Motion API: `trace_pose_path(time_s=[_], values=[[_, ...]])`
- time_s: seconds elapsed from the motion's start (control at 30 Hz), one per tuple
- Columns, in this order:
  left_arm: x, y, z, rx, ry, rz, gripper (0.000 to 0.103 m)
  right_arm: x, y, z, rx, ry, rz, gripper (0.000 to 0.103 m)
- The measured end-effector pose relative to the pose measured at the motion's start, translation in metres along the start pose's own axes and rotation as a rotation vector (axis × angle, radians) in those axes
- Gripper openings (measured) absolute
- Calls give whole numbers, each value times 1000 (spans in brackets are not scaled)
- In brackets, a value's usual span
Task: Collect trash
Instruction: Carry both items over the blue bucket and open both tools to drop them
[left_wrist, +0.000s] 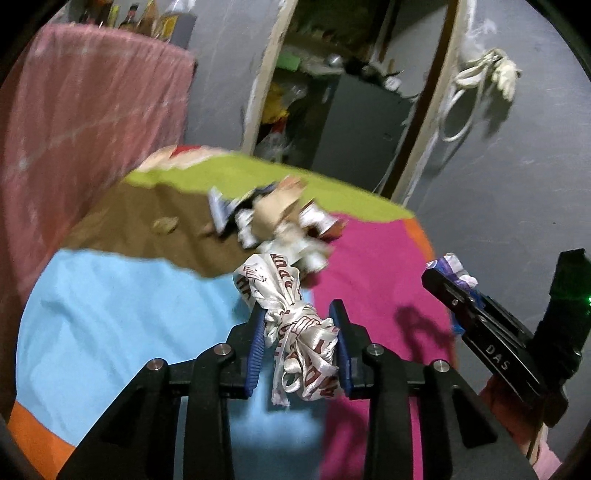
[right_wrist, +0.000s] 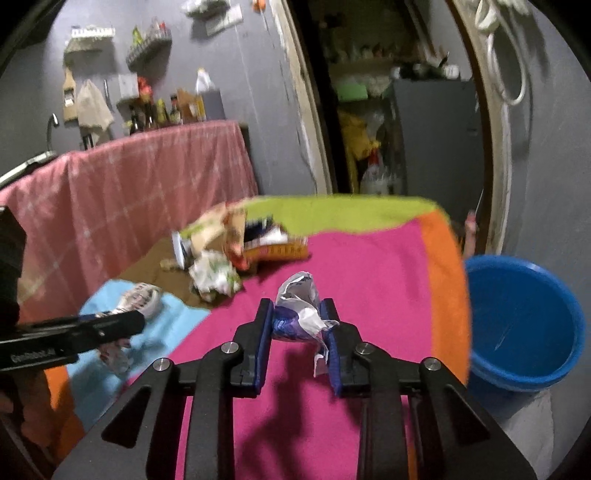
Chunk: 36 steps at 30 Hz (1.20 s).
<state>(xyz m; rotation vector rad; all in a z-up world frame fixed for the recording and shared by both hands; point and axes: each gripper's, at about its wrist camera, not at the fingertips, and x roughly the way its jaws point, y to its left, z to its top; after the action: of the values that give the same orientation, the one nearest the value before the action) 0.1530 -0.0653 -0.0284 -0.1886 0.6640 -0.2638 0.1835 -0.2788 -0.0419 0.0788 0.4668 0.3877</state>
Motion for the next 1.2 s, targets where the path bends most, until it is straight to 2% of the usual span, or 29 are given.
trace_pose_path(time_s=[0.27,0.4,0.5,0.57,0.67,0.77,1.07,1.2], values=[[-18,-71,40,112,-271,-106,29,-63,-15,48,-47,-258,-85,24],[-19,-109,61,153,-412,-166,29,-92,-36,73,-89,-386,-176,25],[-16,-136,72,180,-505,-206,29,-103,-56,86,-104,-447,-239,25],[-7,-152,79,194,-530,-237,29,-106,-68,90,-109,-470,-269,25],[13,-172,86,205,-520,-275,29,-105,-95,91,-103,-475,-320,25],[46,-187,92,194,-459,-298,29,-101,-123,88,-73,-458,-358,25],[145,-214,100,180,-210,-312,30,-75,-176,61,23,-340,-411,26],[174,-217,94,170,-106,-316,30,-63,-191,52,62,-273,-414,33]])
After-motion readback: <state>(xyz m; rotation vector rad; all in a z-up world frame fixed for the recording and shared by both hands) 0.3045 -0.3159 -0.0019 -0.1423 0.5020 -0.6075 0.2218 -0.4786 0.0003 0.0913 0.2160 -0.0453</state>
